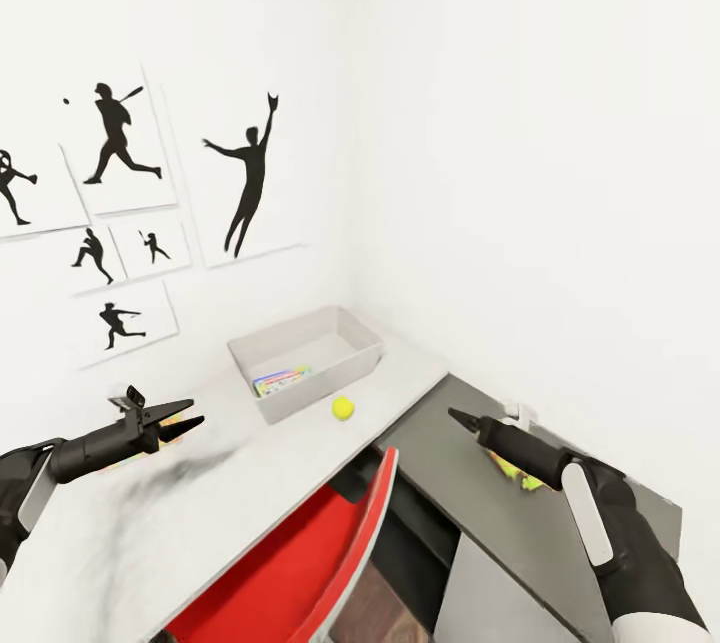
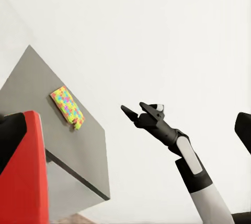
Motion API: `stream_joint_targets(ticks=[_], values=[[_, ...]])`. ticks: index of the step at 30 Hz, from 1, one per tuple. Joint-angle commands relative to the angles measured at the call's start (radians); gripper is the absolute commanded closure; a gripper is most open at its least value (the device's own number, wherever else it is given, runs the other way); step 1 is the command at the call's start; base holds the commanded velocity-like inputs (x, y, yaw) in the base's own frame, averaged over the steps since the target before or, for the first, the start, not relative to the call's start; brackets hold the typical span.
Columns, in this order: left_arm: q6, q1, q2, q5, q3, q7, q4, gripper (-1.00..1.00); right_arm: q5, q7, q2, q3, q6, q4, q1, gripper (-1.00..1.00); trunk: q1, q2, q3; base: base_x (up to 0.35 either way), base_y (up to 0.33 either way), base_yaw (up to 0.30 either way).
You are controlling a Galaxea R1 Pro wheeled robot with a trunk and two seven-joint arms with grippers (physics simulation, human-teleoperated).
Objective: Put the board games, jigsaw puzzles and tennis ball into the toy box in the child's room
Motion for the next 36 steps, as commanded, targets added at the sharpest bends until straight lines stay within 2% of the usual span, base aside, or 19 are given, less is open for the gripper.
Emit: stream_joint_targets(ticks=[1,11,36], values=[[0.011,0.0,0.0,0.0,0.0,-0.003,0.0,-1.0,-0.004,0.001,0.0,-0.001,0.007,0.0,-0.001,-1.0,0.0,-0.002,-0.001,-0.304,0.0,-0.202],[0.009,0.0,-0.001,-0.001,-0.001,-0.002,0.0,-1.0,-0.004,0.002,0.0,-0.001,0.007,0.0,-0.001,-1.0,0.0,-0.002,0.011,-0.162,0.0,-0.202],[0.009,0.0,0.0,-0.002,0.0,-0.002,0.0,-1.0,-0.003,0.002,0.0,-0.002,0.007,0.001,-0.001,-1.0,0.0,-0.002,0.041,-0.006,0.058,-0.2]])
